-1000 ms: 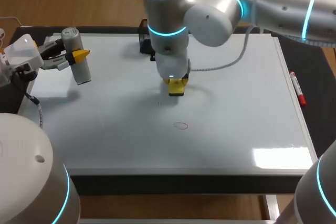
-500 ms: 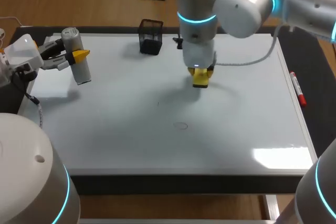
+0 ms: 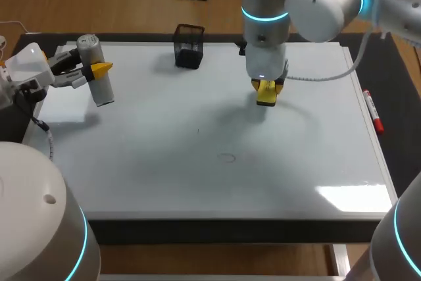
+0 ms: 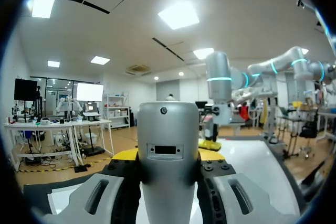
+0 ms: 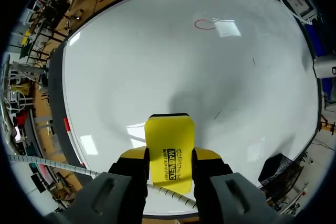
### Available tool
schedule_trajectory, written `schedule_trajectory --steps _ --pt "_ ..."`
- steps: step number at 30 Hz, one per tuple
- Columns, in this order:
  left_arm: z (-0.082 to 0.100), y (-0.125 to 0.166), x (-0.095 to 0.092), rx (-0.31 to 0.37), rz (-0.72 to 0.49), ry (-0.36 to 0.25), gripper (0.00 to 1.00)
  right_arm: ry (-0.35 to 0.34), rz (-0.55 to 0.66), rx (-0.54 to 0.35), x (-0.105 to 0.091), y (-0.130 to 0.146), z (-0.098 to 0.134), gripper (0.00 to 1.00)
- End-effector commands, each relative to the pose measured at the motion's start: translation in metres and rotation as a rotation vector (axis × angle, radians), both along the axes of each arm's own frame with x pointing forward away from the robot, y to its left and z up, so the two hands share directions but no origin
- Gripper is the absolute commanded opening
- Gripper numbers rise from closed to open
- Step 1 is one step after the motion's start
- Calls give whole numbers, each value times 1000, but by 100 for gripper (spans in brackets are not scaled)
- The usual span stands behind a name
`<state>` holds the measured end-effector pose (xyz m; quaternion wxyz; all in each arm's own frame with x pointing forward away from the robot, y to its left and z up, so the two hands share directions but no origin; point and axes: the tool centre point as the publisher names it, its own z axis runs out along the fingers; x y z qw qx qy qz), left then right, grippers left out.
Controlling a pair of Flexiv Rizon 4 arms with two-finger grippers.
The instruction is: Pick up the inspection probe, press it on each red-marked spot on the whiteboard one by one, put down the probe, pick up the eraser, and wipe off all the red marks.
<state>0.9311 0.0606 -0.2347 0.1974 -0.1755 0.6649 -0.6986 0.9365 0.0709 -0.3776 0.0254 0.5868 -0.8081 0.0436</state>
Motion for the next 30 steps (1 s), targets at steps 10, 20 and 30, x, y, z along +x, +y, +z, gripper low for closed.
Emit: schedule_trajectory --steps 10,20,30 --pt "1 0 -1 1 1 0 0 -1 1 -3 0 0 1 0" --pt "1 0 -1 1 1 0 0 -1 1 -3 0 0 1 0" --pt "8 -36 -35 -9 -19 -27 0 -1 1 -3 0 0 1 0"
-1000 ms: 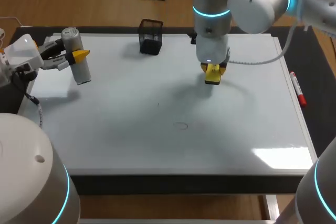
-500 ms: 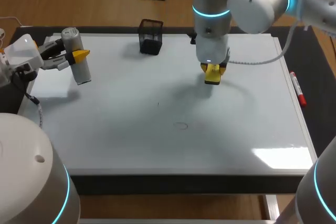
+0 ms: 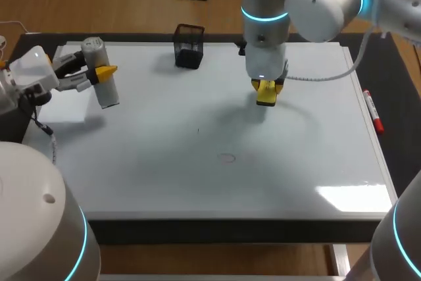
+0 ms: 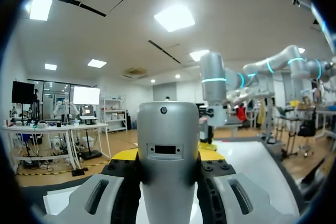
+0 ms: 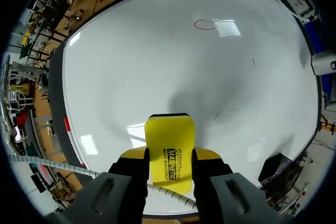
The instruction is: Pick up the inspection probe, press it on each red-marked spot on the whiteboard one by one, put down the probe, pick up the eraser, and wipe off all the red marks.
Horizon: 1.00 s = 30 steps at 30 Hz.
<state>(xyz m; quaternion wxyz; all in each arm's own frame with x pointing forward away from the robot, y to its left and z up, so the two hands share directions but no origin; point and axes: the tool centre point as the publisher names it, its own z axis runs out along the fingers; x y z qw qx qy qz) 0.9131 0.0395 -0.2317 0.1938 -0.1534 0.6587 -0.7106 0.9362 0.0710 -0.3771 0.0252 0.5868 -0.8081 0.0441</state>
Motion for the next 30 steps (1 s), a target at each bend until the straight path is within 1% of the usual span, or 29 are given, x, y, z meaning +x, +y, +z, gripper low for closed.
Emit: schedule_trajectory --steps 1,2,7,8,13,15,16,18,22,24,27,28,29,30 --pt "6 -19 -20 0 7 3 0 0 1 -2 1 0 1 0" --pt "7 -27 -25 13 3 7 0 0 1 -2 1 0 1 0" --pt "13 -60 -44 9 -35 9 0 0 1 -2 1 0 1 0" --pt "14 -70 -49 18 -43 7 0 0 1 -2 1 0 1 0" --pt "15 -106 -66 8 -102 -6 0 0 1 -2 1 0 1 0" --pt "15 -124 -76 6 -132 -1 0 0 1 -2 1 0 1 0" --pt "14 -132 -79 7 -151 0 0 0 1 -2 1 0 1 0" --pt "12 -148 -86 38 -184 -1 0 0 1 -2 1 0 1 0" --pt "7 -177 -98 27 -255 5 0 0 1 -2 1 0 1 0" --pt "5 -190 -104 33 -266 -1 0 0 1 -2 1 0 1 0" --pt "0 -207 -111 15 -289 12 0 0 1 -2 1 0 1 0" --pt "-3 -213 -113 29 -296 12 0 0 1 -2 1 0 1 0" --pt "-6 -218 -116 6 -311 19 0 0 1 -2 1 0 1 0" --pt "-10 -222 -119 3 -322 27 0 0 1 -2 1 0 1 0"
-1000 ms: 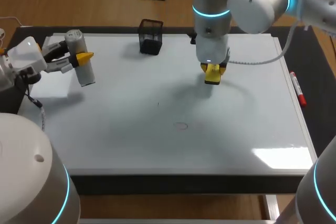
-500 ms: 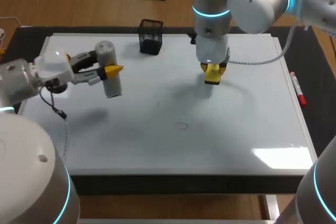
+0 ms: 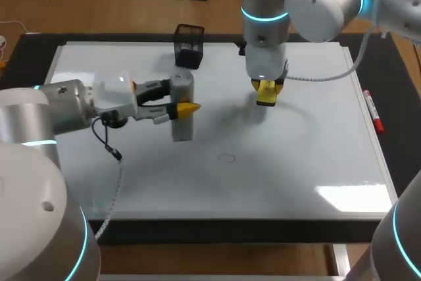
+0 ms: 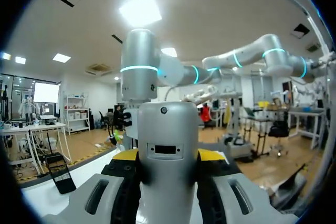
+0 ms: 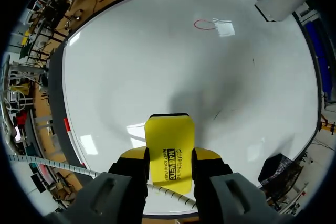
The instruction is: Pick up the inspection probe, press it on each red-marked spot on the whiteboard one by one, put down the probe, pick up the eraser, and wipe off all the red marks.
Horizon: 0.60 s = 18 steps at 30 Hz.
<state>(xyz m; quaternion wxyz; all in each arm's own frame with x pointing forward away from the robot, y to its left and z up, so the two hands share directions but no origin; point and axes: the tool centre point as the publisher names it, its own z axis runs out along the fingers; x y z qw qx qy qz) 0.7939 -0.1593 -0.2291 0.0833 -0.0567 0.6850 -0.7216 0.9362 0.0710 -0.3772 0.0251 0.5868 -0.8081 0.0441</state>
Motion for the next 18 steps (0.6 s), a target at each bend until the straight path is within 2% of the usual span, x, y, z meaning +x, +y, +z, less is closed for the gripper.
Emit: schedule_trajectory --steps 1,6,13,18 --pt "-15 -28 -1 -17 -34 17 0 0 1 -2 1 0 1 0" --pt "-23 -43 -13 -57 -88 34 0 0 1 -2 1 0 1 0" --pt "-30 -59 -26 -62 -181 -19 0 0 1 -2 1 0 1 0" --pt "-34 -68 -32 -75 -215 -28 0 0 1 -2 1 0 1 0"
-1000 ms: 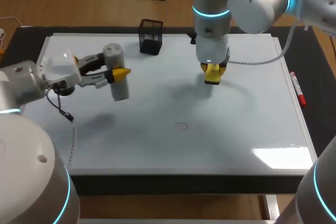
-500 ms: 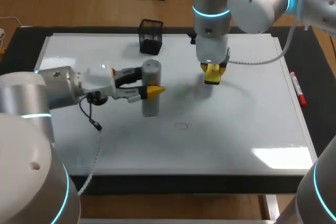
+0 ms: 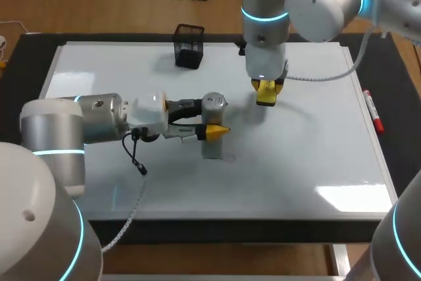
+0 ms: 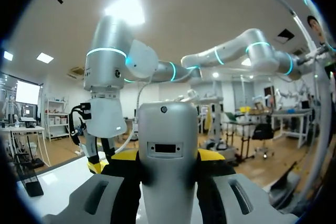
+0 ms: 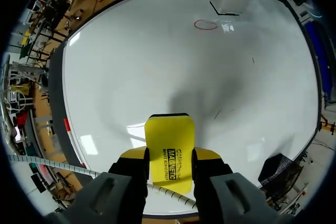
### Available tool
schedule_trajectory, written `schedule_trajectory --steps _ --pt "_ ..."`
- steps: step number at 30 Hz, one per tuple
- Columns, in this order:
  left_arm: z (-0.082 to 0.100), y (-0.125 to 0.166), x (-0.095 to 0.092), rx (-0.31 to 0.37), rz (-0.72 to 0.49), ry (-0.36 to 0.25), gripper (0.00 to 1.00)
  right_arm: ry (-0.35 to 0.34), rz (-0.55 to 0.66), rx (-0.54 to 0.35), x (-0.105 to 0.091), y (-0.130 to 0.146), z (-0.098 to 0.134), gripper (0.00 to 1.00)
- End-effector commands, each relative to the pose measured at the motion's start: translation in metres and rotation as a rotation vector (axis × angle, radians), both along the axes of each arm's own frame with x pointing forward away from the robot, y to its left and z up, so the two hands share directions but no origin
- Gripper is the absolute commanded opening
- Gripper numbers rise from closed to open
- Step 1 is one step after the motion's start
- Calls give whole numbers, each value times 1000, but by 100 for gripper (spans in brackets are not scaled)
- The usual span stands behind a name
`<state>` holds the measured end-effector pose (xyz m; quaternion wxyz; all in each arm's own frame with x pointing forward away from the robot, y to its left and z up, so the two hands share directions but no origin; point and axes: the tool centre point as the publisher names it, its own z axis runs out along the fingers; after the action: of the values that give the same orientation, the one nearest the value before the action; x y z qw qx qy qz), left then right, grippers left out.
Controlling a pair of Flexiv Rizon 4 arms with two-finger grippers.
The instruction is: Pick up the inspection probe, press it on each red-marked spot on the whiteboard one by one, put down the probe, pick up the eraser, and wipe off all the red marks.
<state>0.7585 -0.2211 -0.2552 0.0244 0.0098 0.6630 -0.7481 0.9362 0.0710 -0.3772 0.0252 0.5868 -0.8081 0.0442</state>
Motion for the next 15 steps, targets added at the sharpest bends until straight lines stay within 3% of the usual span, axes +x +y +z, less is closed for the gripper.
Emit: schedule_trajectory --steps 1,15 --pt "-9 -8 3 -13 -41 -5 0 0 1 -2 1 0 1 0" --pt "-23 -24 3 -41 -93 -1 0 0 1 -2 1 0 1 0"
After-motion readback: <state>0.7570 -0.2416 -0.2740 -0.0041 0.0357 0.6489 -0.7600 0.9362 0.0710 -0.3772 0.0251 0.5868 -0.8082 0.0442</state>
